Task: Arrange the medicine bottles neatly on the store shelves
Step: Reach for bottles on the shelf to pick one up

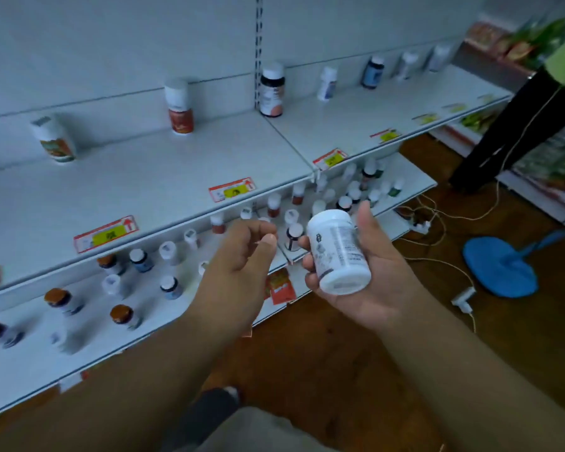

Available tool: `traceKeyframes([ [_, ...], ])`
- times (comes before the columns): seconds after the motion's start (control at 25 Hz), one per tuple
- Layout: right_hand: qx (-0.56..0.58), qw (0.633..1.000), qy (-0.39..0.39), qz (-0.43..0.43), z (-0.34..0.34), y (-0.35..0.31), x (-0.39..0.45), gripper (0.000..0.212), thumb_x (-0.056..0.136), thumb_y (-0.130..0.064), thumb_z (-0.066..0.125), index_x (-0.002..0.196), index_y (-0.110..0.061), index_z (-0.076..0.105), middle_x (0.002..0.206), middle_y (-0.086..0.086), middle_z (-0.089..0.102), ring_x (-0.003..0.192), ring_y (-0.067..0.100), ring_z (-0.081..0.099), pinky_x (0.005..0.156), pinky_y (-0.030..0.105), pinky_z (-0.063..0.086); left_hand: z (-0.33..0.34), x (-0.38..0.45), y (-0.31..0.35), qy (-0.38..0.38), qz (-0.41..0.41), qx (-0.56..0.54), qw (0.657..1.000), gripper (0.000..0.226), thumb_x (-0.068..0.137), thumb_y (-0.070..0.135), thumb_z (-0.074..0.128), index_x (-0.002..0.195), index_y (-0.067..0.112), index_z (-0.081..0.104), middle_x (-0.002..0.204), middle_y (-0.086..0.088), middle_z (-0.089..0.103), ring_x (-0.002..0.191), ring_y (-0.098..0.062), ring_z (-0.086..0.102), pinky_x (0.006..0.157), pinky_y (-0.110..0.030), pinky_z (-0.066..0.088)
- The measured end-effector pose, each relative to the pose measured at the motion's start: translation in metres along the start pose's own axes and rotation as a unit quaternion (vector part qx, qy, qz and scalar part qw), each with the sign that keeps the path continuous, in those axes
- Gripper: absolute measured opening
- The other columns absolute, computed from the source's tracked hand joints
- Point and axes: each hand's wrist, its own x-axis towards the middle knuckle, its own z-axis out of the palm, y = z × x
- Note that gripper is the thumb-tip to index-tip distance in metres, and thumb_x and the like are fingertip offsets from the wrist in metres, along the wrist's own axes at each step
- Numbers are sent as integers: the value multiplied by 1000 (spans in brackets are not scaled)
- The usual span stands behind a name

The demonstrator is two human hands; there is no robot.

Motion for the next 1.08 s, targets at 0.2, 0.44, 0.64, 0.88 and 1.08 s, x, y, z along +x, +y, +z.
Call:
traceKeyframes([
  [0.2, 37, 991, 76, -104, -36, -62, 18, 95, 38, -29, 100, 120, -5, 60, 89, 19, 70, 78, 30, 71, 74, 47, 61, 58, 78, 19, -77, 21, 29, 996, 20, 99, 39, 40, 108, 38, 58, 102, 18, 62, 96, -2, 57, 81, -32, 50],
  [0.44, 80, 968, 177, -159, -76, -145, 14, 37, 80, -24, 54, 112, -8, 61, 106, 22, 65, 74, 27, 60, 60, 33, 54, 147, 161, 57, -211, 42, 14, 976, 19, 102, 36, 40, 105, 39, 58, 101, 11, 61, 95, -9, 57, 74, -29, 45],
  [0.64, 46, 924, 276, -261, -148, -208, 7, 48, 72, -34, 66, 115, -13, 60, 86, 14, 71, 75, 27, 69, 66, 40, 60, 253, 198, 83, -355, 77, 82, 928, 21, 101, 42, 36, 110, 41, 55, 102, 18, 60, 94, 5, 56, 75, -26, 47],
  [0.88, 25, 901, 316, -296, -261, -317, -11, 42, 85, -19, 60, 125, -6, 56, 99, 16, 67, 73, 19, 68, 57, 35, 55, 402, 228, 128, -386, 116, 91, 911, 26, 98, 48, 33, 110, 42, 55, 98, 22, 61, 93, 12, 54, 78, -20, 46],
  [1.08, -128, 878, 349, -303, -318, -410, -7, 42, 76, -44, 66, 110, -19, 61, 97, 10, 71, 84, 23, 72, 67, 39, 60, 493, 261, 168, -369, 100, 78, 921, 23, 98, 46, 35, 109, 43, 55, 98, 31, 61, 95, 16, 54, 71, -9, 42],
])
